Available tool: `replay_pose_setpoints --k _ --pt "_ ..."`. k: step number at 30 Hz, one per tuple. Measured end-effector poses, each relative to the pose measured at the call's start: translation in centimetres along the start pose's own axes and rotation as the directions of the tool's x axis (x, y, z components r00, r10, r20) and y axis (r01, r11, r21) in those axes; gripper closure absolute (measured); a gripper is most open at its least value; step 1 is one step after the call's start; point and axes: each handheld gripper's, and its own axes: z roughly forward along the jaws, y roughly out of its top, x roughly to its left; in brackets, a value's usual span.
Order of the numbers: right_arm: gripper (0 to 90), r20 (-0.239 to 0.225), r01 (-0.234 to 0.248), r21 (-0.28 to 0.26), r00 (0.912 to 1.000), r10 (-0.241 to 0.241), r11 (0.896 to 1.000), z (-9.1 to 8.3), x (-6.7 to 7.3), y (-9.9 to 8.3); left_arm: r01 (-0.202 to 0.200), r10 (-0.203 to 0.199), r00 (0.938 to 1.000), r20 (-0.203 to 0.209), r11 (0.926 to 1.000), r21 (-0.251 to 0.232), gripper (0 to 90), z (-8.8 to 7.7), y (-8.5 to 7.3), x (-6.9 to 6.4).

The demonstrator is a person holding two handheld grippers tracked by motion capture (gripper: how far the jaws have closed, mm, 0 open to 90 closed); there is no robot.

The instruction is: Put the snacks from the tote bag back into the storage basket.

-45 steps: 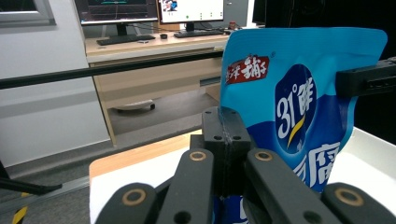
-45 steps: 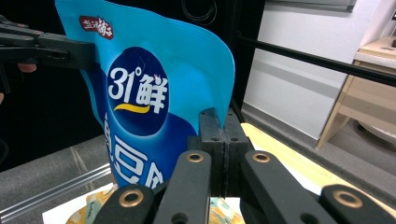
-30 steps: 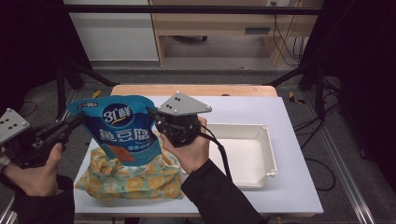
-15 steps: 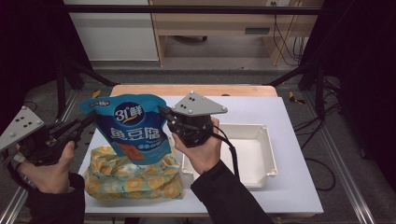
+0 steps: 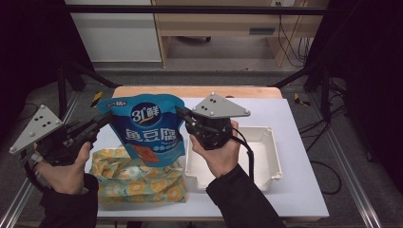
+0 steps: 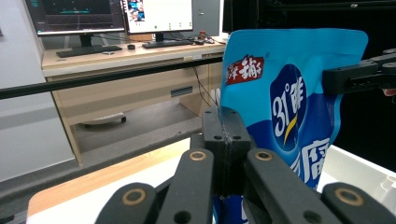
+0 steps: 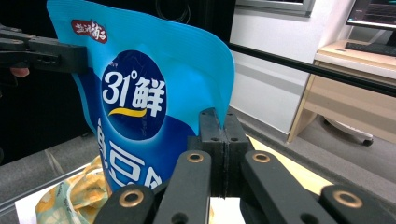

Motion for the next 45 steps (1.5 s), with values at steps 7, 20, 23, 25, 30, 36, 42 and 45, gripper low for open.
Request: replay_pose_setpoints --k 7,20,23,25,30,36,42,45 --pt "90.0 0.02 -0.008 -0.003 0.9998 0.008 1.0 -0.9 -0.8 -0.2 -0.021 0.021 0.9997 0.014 0.9998 -0.001 90.0 0.8 0.6 -1.1" --pt "90.0 0.058 -0.024 -0.005 0.998 0.024 1.0 -3.5 -2.6 -0.8 -0.02 0.02 0.9982 0.056 0.9998 -0.005 90.0 2.7 0.8 -3.0" --pt "90.0 0.068 -0.022 -0.007 0.9975 0.023 1.0 -4.1 -3.0 -1.0 -0.025 0.025 0.9971 0.072 0.9997 -0.003 90.0 3.3 1.0 -3.6" --pt "90.0 0.071 -0.023 -0.009 0.9972 0.024 1.0 -4.4 -3.1 -1.1 -0.024 0.024 0.9968 0.076 0.9997 -0.003 90.0 3.6 1.0 -3.9" --pt "90.0 0.082 -0.025 -0.008 0.9963 0.025 1.0 -5.2 -3.5 -1.4 -0.025 0.026 0.9958 0.088 0.9997 -0.004 90.0 4.1 1.0 -4.4" --pt "90.0 0.102 -0.03 -0.01 0.9943 0.031 0.999 -6.3 -4.1 -1.7 -0.029 0.029 0.9934 0.111 0.9996 -0.007 90.0 4.9 0.9 -5.3" --pt "90.0 0.115 -0.03 -0.007 0.9929 0.031 1.0 -6.9 -4.5 -2.0 -0.029 0.03 0.992 0.122 0.9995 -0.006 90.0 5.5 0.8 -5.9" --pt "90.0 0.125 -0.035 -0.006 0.9915 0.035 0.999 -7.4 -4.9 -2.3 -0.033 0.034 0.9901 0.136 0.9994 -0.008 90.0 6.0 0.8 -6.4"
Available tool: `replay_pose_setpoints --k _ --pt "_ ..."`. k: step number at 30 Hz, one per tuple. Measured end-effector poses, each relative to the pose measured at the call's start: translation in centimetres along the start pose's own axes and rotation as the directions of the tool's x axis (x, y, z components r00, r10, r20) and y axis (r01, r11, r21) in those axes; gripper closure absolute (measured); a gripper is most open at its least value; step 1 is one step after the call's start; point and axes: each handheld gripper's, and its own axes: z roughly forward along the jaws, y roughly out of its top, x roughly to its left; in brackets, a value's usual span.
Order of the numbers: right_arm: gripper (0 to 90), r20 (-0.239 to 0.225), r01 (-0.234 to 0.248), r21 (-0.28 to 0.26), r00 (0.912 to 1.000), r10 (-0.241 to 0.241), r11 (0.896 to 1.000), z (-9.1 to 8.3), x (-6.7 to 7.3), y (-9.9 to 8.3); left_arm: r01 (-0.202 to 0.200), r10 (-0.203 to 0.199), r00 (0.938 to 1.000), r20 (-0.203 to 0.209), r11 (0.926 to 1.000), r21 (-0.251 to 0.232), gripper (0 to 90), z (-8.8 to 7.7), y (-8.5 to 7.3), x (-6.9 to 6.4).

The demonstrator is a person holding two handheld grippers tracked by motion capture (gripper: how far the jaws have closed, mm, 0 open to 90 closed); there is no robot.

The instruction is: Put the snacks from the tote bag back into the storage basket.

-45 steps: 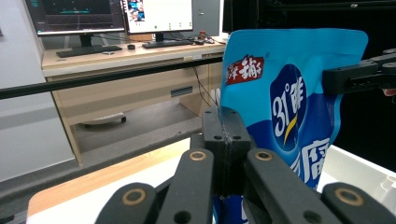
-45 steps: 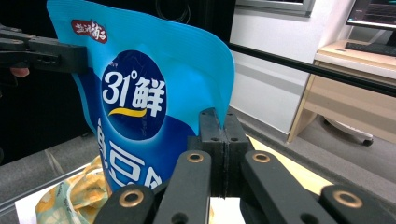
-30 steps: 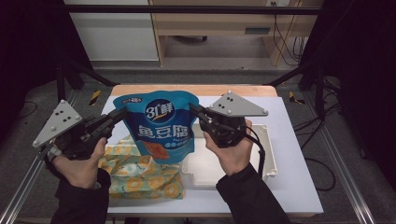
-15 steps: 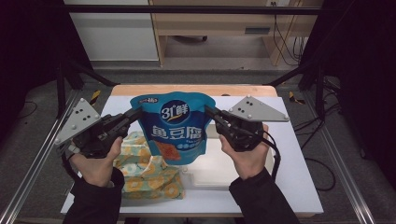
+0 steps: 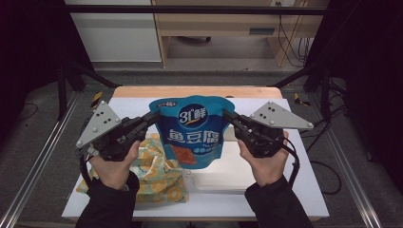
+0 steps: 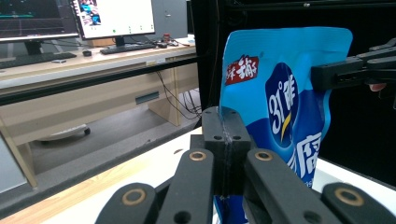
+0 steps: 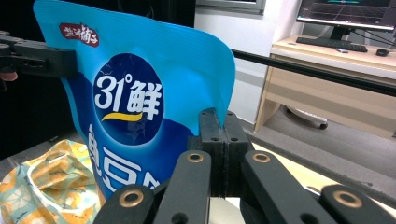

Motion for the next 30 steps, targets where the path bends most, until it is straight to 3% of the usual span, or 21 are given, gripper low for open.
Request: replay_pose_setpoints --k 11,15,30 --pt "90.0 0.031 -0.013 0.0 0.9994 0.013 1.0 -1.4 -1.4 -0.7 -0.021 0.021 0.9994 0.028 0.9998 0.005 90.0 1.6 0.2 -1.2" --pt "90.0 0.039 -0.02 0.001 0.9991 0.02 1.0 -2.0 -1.8 -1.1 -0.011 0.01 0.9991 0.041 0.9999 0.012 90.0 2.1 0.1 -1.6" --pt "90.0 0.071 -0.039 0.015 0.9967 0.038 0.999 -3.1 -3.3 -3.0 -0.023 0.02 0.9964 0.082 0.9989 0.041 90.0 4.4 -0.9 -2.8"
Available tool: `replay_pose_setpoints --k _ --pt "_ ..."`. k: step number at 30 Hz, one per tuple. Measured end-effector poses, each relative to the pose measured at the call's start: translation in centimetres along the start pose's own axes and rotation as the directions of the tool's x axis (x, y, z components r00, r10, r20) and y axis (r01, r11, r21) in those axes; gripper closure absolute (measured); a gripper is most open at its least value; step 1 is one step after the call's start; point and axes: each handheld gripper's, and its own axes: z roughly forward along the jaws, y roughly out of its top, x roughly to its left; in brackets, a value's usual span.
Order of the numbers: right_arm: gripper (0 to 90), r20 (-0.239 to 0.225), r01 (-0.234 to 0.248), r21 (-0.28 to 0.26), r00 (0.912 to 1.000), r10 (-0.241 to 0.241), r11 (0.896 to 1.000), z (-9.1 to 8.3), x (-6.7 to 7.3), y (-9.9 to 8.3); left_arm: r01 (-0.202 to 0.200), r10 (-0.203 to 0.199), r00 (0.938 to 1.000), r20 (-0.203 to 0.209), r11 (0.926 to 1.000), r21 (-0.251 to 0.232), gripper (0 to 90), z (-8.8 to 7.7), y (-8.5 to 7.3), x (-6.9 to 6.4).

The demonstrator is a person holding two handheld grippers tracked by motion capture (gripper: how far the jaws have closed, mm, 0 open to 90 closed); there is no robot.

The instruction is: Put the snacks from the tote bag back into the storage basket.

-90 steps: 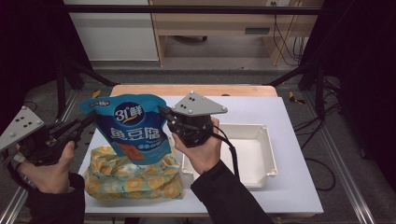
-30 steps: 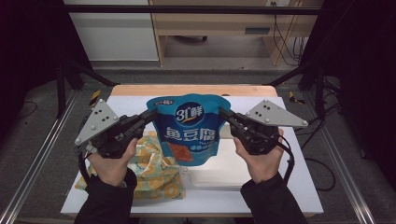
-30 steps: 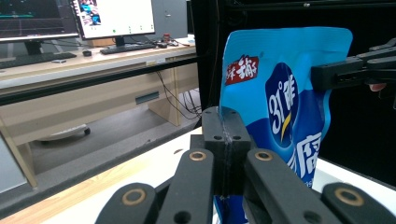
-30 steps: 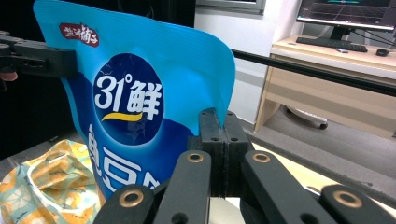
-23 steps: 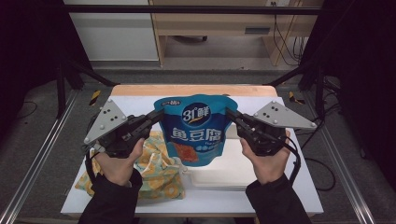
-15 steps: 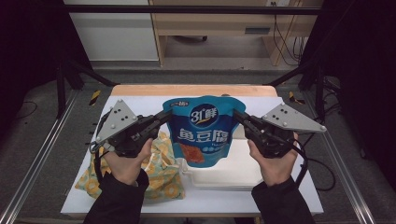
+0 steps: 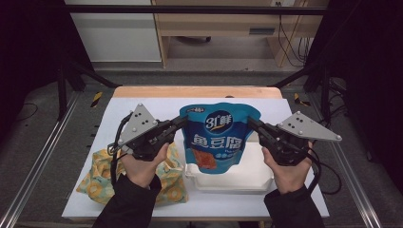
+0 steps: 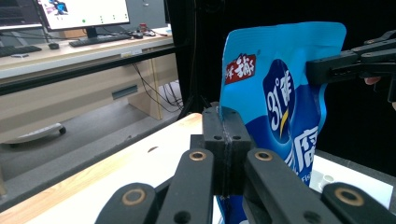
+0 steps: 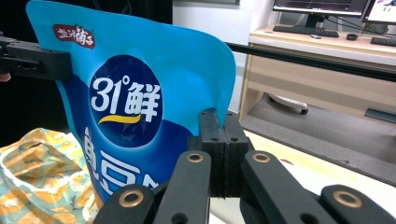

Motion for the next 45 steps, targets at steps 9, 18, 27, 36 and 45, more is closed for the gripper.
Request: replay_pose_setpoints --k 9,18,27,36,45 --pt "90.0 0.008 -0.011 0.021 0.9999 0.01 1.0 0.1 -0.5 -1.4 0.004 -0.005 0.9999 0.015 0.9995 0.032 90.0 1.0 -1.2 -0.1" --pt "90.0 0.003 -0.025 0.036 0.9997 0.025 0.999 0.6 -0.7 -2.8 0.007 -0.008 0.9998 0.018 0.9984 0.055 90.0 1.4 -2.3 0.1" --pt "90.0 -0.004 -0.033 0.058 0.9994 0.034 0.998 1.0 -0.7 -3.9 0.012 -0.014 0.9995 0.028 0.9971 0.076 90.0 1.8 -3.5 0.2" --pt "90.0 -0.003 -0.04 0.08 0.9992 0.04 0.996 1.3 -0.8 -5.2 0.017 -0.02 0.9994 0.029 0.9945 0.103 90.0 2.2 -4.9 0.2" --pt "90.0 -0.009 -0.039 0.103 0.9991 0.04 0.994 1.9 -0.5 -6.0 0.027 -0.03 0.9992 0.026 0.9924 0.12 90.0 2.1 -6.0 0.5"
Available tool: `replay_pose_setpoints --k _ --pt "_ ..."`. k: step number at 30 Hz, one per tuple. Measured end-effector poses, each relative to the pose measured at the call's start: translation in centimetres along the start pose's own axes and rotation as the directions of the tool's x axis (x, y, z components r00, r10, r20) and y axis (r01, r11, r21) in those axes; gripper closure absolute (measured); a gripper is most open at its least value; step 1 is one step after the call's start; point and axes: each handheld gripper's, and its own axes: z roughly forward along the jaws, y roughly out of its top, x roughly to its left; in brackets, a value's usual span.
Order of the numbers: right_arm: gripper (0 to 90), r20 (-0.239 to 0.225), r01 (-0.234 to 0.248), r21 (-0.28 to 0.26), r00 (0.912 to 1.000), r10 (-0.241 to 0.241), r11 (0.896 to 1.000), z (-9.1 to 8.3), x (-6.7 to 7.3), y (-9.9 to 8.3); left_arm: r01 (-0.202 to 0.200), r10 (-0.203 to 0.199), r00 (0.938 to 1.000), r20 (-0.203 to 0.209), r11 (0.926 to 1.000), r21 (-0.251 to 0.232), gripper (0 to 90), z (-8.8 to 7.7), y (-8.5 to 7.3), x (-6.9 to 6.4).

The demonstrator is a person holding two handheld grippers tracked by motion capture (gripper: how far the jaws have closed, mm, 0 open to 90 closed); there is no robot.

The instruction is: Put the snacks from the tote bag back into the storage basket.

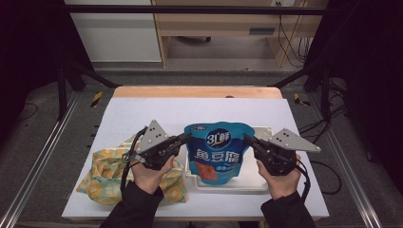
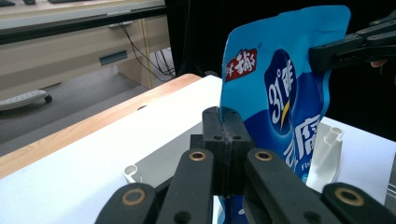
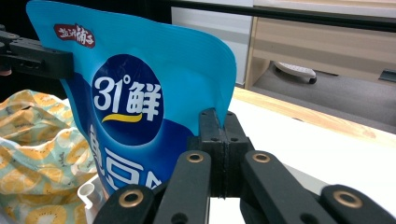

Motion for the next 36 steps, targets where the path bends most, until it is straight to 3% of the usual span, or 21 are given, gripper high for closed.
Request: replay_pose_setpoints --k 22,36 --pt "90.0 -0.006 -0.001 0.031 1.0 0.001 1.0 0.5 0.1 -1.2 0.005 -0.005 0.9999 0.01 0.9997 0.023 90.0 0.1 -1.3 -0.1" --pt "86.5 -0.013 -0.008 0.014 0.9999 0.009 1.0 0.3 0.1 -1.5 0.006 -0.006 1.0 0.003 1.0 0.002 88.2 0.0 -1.8 -0.1"
